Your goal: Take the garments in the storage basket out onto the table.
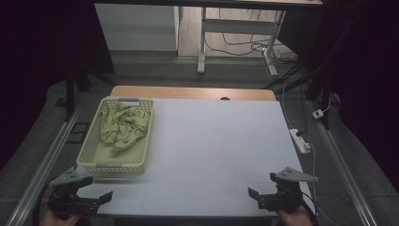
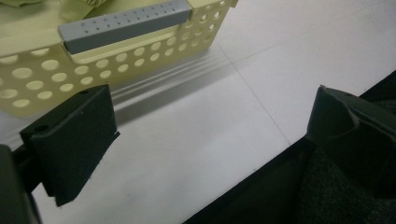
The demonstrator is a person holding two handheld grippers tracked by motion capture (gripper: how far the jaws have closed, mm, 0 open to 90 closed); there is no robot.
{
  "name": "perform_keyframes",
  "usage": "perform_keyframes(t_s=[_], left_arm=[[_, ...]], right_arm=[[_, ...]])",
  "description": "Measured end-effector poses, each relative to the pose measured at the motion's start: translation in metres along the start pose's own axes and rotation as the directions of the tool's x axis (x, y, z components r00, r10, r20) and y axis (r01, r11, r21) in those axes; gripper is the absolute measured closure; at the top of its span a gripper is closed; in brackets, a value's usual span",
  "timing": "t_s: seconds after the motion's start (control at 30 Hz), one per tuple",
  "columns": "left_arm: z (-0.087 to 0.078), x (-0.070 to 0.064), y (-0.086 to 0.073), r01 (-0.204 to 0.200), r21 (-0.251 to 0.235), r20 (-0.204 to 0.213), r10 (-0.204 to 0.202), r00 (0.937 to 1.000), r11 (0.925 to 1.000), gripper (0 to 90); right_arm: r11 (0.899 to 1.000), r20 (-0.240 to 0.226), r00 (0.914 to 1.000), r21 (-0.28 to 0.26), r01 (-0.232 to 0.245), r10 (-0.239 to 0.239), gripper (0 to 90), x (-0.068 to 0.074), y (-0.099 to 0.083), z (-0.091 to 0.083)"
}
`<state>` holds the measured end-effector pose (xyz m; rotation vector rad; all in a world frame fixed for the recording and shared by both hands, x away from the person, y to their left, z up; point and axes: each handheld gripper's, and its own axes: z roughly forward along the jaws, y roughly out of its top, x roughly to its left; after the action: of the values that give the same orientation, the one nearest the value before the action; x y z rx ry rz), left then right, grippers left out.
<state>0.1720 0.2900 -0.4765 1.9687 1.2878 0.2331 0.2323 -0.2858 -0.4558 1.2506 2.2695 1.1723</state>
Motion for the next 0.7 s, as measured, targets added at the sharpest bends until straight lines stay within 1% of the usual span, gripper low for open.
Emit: perform_keyframes(t_s=[0.03, 0.1, 0.2, 0.4, 0.43, 0.7], left_arm=[[0.0, 0.0, 0.0, 0.0, 0.0, 0.0, 0.0, 1.0, 1.0, 2.0], [0.0007, -0.001, 0.0003, -0.007, 0.009, -0.008, 0.007, 0.9999, 0.9999, 2.0], [0.0015, -0.0017, 0.0007, -0.013, 0.019, -0.015, 0.013, 0.9998, 0.9997, 2.2], [0.0026, -0.0035, 0.0012, -0.022, 0.033, -0.025, 0.023, 0.9994, 0.9992, 2.3], [0.0024, -0.0035, 0.0012, -0.023, 0.031, -0.025, 0.024, 0.9994, 0.9992, 2.3], [0.0023, -0.0022, 0.0012, -0.012, 0.034, -0.021, 0.013, 0.9997, 0.9994, 1.5]], right_arm=[[1.0, -0.003, 1.0, 0.006, 0.003, -0.003, 0.0, -0.0001, 0.0, 0.0002], [1.0, -0.029, 0.9995, 0.012, 0.009, -0.009, 0.0, -0.0003, 0.0003, 0.0011], [1.0, -0.048, 0.9988, 0.021, 0.001, 0.0, 0.0, -0.0011, 0.0006, 0.0024], [0.999, -0.043, 0.9991, 0.037, 0.0, 0.001, 0.0, -0.0006, 0.0011, 0.0044], [0.999, -0.038, 0.9993, 0.042, 0.01, -0.008, 0.0, 0.0002, 0.0012, 0.005], [0.999, -0.032, 0.9994, 0.05, 0.011, -0.009, 0.0, 0.0005, 0.0016, 0.0057]])
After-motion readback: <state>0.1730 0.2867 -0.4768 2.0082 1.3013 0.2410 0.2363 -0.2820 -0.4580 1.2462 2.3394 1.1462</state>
